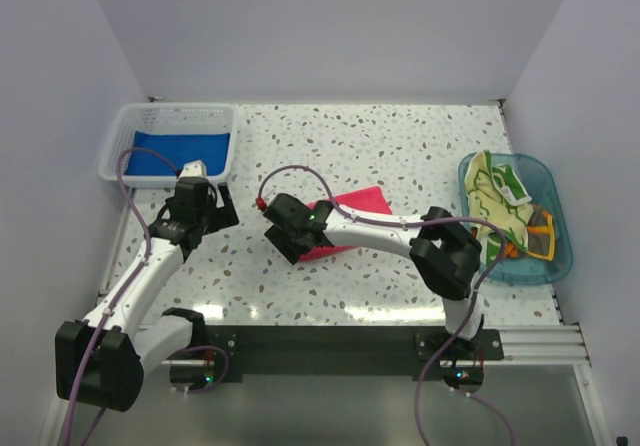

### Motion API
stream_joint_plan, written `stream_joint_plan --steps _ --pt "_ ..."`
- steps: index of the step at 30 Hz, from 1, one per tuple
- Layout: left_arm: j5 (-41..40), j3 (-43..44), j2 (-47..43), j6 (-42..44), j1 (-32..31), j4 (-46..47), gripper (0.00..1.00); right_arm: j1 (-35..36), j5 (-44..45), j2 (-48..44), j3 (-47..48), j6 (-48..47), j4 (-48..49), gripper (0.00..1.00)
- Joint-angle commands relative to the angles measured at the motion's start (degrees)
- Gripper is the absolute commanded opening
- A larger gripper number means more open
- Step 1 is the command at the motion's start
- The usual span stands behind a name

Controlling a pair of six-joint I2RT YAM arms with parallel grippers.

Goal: Fold and stack the towels
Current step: Neatly place the folded towel into the bin

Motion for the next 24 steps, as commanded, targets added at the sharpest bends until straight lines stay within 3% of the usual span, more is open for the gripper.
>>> stream_joint_plan --steps 1,5,12,24 --pt "-1.41 -0.2 -1.13 -0.41 0.44 1.37 1.0 0.25 3.97 1.1 3.17 1.3 -2.2 0.69" --pt "-1.86 -0.2 -1.22 -0.41 0.53 1.55 1.0 0.42 4.24 1.55 3.7 1.74 -3.35 0.68" --pt "-0.89 0.06 0.37 -0.24 0.62 1.2 1.0 2.18 3.09 2.77 5.89 2.09 -3.43 0.55" --pt "-0.8 -0.03 0.02 -0.24 0.7 1.37 1.0 3.15 2.65 7.52 8.88 3.59 -4.23 0.54"
